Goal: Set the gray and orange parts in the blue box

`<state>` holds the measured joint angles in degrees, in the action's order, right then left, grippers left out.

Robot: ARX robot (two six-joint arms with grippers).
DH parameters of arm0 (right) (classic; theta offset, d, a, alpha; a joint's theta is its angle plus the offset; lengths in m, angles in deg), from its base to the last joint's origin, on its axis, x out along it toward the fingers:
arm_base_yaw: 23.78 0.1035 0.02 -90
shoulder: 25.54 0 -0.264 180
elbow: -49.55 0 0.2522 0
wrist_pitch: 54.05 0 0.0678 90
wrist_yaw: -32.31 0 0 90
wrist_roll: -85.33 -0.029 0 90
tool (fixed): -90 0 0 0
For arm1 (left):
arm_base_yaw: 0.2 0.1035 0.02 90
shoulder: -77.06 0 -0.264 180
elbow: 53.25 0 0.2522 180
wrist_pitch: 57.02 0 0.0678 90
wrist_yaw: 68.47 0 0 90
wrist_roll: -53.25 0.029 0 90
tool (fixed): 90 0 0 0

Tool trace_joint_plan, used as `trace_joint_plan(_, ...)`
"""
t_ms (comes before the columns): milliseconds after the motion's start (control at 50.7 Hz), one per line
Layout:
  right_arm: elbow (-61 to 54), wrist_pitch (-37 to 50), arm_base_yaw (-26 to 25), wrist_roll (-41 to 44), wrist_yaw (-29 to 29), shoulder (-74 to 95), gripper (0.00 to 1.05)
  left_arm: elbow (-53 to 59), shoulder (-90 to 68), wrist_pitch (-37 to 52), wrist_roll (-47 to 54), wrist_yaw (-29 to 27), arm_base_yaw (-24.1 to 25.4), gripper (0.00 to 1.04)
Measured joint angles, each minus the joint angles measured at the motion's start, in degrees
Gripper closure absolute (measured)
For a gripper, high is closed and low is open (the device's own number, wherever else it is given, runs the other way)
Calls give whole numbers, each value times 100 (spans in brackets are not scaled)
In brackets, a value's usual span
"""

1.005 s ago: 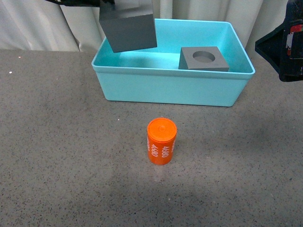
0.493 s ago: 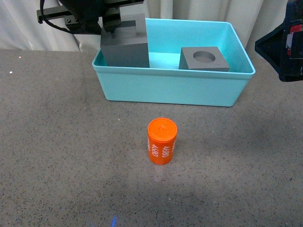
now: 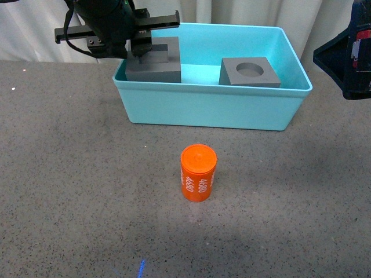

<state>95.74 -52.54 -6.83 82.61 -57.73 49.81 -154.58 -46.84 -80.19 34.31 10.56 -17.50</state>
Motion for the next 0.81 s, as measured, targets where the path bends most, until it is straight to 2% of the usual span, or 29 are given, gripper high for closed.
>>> trace_joint_plan(276,0,0,2,0,0,0,10,-4,-70,-52,-4,46,39,87)
trace_joint_plan(296,0,0,0,0,0,0,10,-13,-74,-68,-7,52,42,81)
trace_joint_plan(453,0,0,2,0,0,0,10,-116,-79,-107,-31,39,66,52)
trace_joint_plan(532,0,0,2,0,-2,0,10,-116,-50,-105,-31,26,68,43)
trace_joint_plan(611,0,0,2,0,-2,0,10,-61,61,44,-31,26,68,27)
trace_joint_plan(670,0,0,2,0,0,0,10,0,151,144,-35,17,68,20)
trace_joint_plan(690,0,0,0,0,0,0,10,752,1113,1062,-44,-85,44,7)
trace_joint_plan(808,0,0,2,0,-2,-11,10,1338,1589,1561,-44,-122,13,7)
